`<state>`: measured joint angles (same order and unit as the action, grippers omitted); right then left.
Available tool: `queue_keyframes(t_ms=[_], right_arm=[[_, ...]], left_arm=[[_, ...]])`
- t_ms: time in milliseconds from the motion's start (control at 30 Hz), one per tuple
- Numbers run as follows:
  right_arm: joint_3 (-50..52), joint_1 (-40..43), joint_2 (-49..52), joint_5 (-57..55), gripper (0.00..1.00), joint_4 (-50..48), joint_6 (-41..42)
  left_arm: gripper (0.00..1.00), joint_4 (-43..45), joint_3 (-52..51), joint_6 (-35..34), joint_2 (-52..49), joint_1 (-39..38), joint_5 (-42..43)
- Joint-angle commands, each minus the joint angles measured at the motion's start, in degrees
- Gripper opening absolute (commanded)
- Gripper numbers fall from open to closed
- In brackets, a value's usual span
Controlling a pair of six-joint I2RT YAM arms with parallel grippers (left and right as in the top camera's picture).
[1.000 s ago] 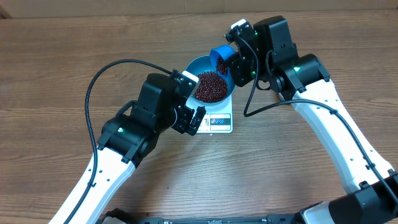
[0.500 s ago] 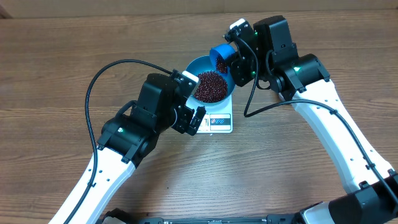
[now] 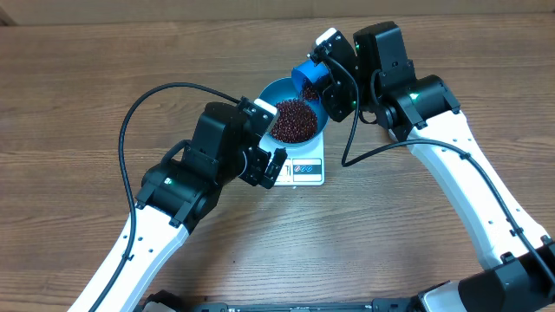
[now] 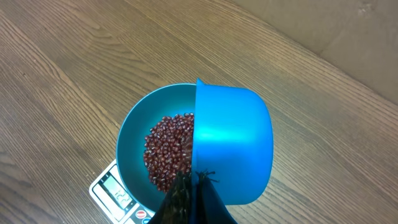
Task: Scoop item into bowl and weigh 150g on scale
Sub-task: 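Tilt the scoop slowly with the right gripper, trickling beans into the bowl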
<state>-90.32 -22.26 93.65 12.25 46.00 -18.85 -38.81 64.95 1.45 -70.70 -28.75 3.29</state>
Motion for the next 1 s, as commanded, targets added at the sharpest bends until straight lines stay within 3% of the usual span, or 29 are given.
queue_keyframes(t_ms=[0, 967], right_arm=[[-1.57, -0.26, -0.24, 0.68, 0.04, -0.50, -0.72], [-1.55, -0.26, -0.24, 0.70, 0.04, -0.31, 4.26]], left_arm=[[0.99, 0.04, -0.31, -0.81, -0.07, 0.24, 0.81], [1.00, 0.04, -0.31, -0.83, -0.07, 0.24, 0.81]])
